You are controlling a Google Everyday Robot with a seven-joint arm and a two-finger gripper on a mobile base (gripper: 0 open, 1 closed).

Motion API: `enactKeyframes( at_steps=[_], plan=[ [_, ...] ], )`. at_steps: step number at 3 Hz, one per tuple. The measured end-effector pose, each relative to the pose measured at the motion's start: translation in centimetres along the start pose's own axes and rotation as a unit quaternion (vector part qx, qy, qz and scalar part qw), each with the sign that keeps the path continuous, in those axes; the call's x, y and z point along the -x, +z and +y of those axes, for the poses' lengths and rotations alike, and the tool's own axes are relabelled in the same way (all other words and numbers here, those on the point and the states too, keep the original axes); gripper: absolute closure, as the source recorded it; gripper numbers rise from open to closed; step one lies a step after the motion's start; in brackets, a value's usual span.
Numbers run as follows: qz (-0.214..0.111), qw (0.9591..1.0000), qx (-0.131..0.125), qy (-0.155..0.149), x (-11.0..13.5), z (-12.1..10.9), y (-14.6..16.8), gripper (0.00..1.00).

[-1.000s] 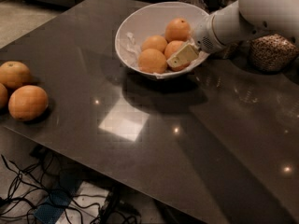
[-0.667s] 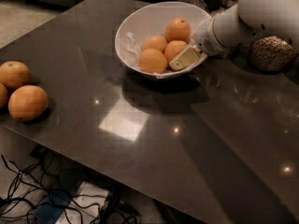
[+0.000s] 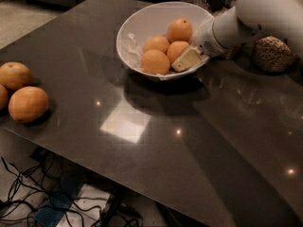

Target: Pick orange from white bowl

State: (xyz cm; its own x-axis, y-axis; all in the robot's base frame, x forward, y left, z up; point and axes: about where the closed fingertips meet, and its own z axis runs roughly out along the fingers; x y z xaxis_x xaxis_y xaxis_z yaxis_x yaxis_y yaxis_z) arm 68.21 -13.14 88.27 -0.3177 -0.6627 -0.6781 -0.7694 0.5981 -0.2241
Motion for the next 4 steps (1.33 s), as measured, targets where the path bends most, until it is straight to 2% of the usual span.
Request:
enactKeyframes(
  at_steps=[2,3,4],
  plan=[
    [0.004,0.9998,0.019,-0.001,0.6,0.6,1.4,0.32],
    [0.007,0.9996,0.029,0.0,0.8,1.0,2.1,0.41],
    [0.008,0.9992,0.038,0.001,0.9,1.4,2.7,0.39]
  ],
)
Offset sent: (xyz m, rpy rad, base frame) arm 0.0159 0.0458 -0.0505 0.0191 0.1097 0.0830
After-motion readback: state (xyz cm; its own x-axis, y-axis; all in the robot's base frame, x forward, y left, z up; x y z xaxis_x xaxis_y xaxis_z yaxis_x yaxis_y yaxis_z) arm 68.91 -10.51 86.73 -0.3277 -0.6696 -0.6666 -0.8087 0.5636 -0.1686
